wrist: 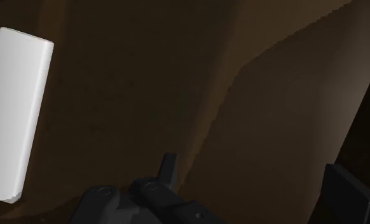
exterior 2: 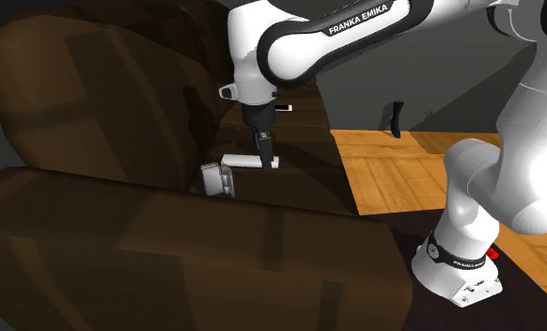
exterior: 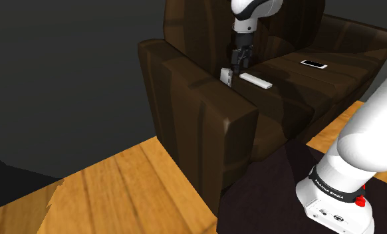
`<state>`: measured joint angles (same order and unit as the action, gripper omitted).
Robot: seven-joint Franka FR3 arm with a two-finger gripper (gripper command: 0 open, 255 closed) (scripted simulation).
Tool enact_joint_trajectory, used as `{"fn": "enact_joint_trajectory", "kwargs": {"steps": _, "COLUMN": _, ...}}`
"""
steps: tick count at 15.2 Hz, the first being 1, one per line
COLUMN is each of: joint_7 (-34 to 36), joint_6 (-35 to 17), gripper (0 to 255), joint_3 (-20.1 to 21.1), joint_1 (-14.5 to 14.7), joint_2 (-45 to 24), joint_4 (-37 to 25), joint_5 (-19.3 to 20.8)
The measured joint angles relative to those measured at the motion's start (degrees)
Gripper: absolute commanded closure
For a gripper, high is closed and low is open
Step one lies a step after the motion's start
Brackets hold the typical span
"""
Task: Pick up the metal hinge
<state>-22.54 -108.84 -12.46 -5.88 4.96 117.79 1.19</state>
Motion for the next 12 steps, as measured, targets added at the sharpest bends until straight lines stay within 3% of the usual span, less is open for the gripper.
{"fn": "enact_joint_trajectory", "kwargs": {"steps": 9, "joint_7": -8.2, "joint_6": -1.8, "gripper": 0, "joint_3": -2.2, "joint_1": -3.5, "joint_2": -19.5, "joint_4": -18.5, "joint_5": -5.4}}
{"fn": "enact_joint_trajectory", "kwargs": {"steps": 12, "joint_7": -9.2, "joint_6": -2.2, "gripper": 0, "joint_3": -2.2, "joint_1": -4.2, "joint_2": -22.5, "joint_4": -21.2, "joint_5": -6.3}}
